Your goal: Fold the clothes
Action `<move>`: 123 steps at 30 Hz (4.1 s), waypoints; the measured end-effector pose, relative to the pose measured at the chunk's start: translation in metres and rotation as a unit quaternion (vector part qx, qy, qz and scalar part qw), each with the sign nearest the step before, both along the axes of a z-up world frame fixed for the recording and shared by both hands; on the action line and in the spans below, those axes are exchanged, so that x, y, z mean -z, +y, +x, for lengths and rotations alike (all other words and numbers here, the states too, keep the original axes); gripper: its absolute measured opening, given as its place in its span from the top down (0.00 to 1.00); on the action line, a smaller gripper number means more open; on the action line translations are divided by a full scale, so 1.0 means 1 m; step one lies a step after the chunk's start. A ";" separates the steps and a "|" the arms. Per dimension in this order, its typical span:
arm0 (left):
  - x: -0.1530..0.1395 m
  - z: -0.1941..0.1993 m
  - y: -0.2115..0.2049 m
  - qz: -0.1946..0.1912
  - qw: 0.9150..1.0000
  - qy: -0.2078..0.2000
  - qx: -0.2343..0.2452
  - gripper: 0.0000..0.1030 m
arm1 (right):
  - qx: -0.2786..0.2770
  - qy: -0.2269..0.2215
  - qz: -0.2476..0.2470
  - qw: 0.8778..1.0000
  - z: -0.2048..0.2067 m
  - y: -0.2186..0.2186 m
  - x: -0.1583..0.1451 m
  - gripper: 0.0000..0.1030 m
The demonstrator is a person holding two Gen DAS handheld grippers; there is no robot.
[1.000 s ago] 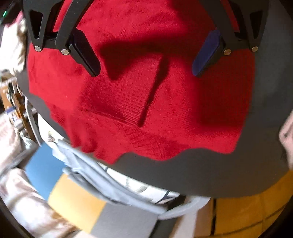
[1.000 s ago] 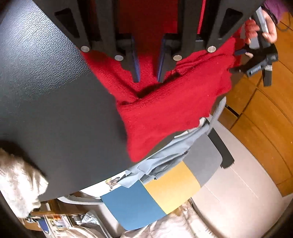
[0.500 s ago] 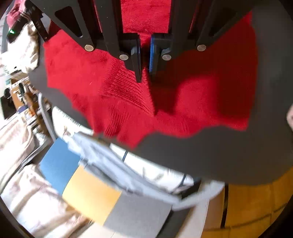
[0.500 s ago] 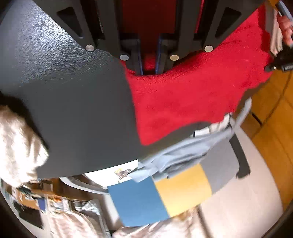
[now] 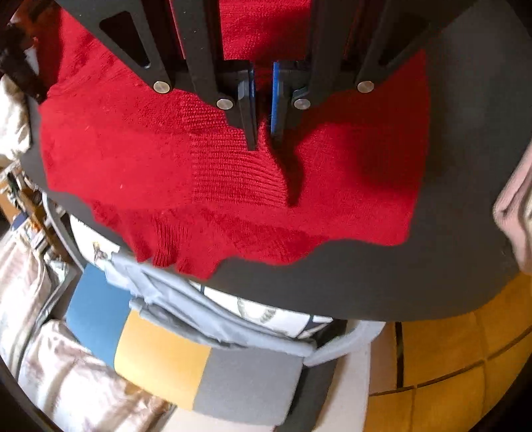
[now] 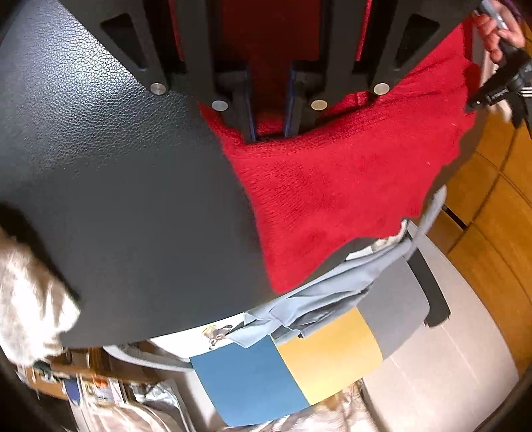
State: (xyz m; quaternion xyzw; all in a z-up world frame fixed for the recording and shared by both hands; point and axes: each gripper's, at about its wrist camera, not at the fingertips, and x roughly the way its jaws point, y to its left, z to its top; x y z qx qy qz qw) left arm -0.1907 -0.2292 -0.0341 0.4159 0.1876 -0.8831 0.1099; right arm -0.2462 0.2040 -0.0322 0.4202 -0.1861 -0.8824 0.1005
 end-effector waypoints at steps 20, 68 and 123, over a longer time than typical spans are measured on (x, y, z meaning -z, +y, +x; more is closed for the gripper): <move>0.018 -0.041 0.005 -0.112 0.992 -0.054 0.026 0.35 | -0.136 -0.005 0.178 0.975 -0.064 -0.072 -0.025 0.77; -0.088 -0.128 0.043 -0.075 0.966 0.052 0.242 0.93 | -0.322 0.088 -0.012 0.943 -0.104 -0.133 -0.115 0.91; 0.029 -0.054 0.036 -0.139 0.988 -0.010 0.071 0.04 | -0.220 0.036 0.070 0.972 -0.061 -0.139 -0.010 0.75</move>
